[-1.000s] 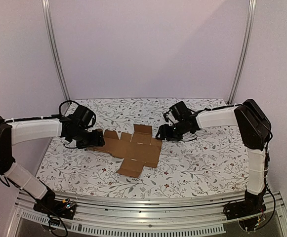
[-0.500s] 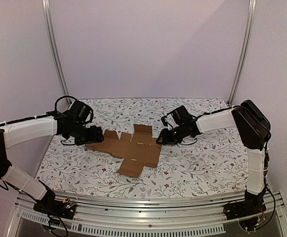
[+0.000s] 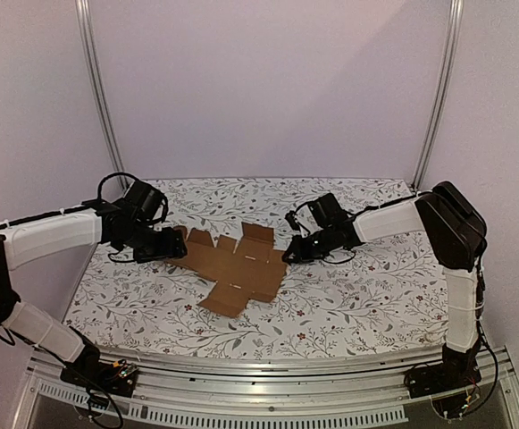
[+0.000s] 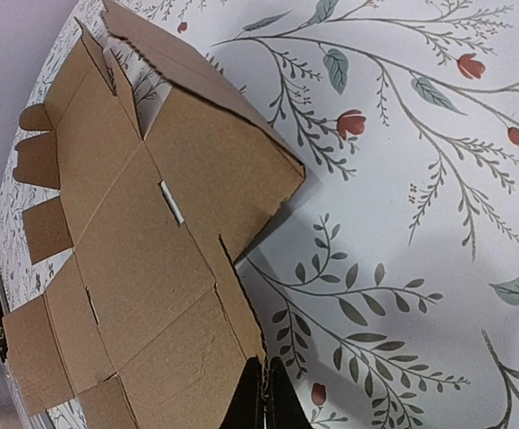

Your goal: Fold the paper box

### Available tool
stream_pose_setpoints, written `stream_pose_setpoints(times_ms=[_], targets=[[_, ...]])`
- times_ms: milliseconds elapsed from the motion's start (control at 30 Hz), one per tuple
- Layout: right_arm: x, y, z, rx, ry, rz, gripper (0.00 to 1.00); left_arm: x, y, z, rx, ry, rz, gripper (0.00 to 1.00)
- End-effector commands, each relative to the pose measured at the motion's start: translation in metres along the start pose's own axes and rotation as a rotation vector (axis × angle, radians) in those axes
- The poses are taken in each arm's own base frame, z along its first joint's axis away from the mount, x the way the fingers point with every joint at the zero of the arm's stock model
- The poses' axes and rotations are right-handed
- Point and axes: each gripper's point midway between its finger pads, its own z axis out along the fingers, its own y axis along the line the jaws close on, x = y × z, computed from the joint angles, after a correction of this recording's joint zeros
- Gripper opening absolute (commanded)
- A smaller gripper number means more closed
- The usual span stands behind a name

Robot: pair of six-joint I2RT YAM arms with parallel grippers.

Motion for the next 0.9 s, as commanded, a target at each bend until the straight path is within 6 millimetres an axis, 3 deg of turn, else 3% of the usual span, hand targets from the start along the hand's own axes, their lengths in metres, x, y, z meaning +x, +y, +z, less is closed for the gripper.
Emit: stream_pose_setpoints(times_ms=[0, 100, 367, 533, 767, 867], targets=[[0.012, 0.003, -0.008, -0.051, 0.047, -0.073, 0.00, -0.007, -0.006, -0.015, 0.009, -0.019, 0.027, 0.80], [0.015, 0.010, -0.023, -0.082, 0.101, -0.128, 0.00, -0.011, -0.008, -0.020, 0.013, -0.025, 0.043, 0.80], [0.048, 0.012, -0.064, -0.061, 0.353, -0.346, 0.00, -0.022, -0.023, -0.029, 0.065, -0.028, 0.079, 0.80], [0.057, 0.020, -0.084, -0.113, 0.479, -0.477, 0.00, -0.026, -0.050, -0.031, 0.121, -0.011, 0.172, 0.80], [0.073, 0.023, -0.099, -0.228, 0.617, -0.685, 0.07, -0.029, -0.080, -0.024, 0.151, 0.005, 0.273, 0.80], [0.065, 0.023, -0.104, -0.218, 0.618, -0.749, 0.10, -0.027, -0.086, -0.019, 0.152, 0.013, 0.291, 0.80]])
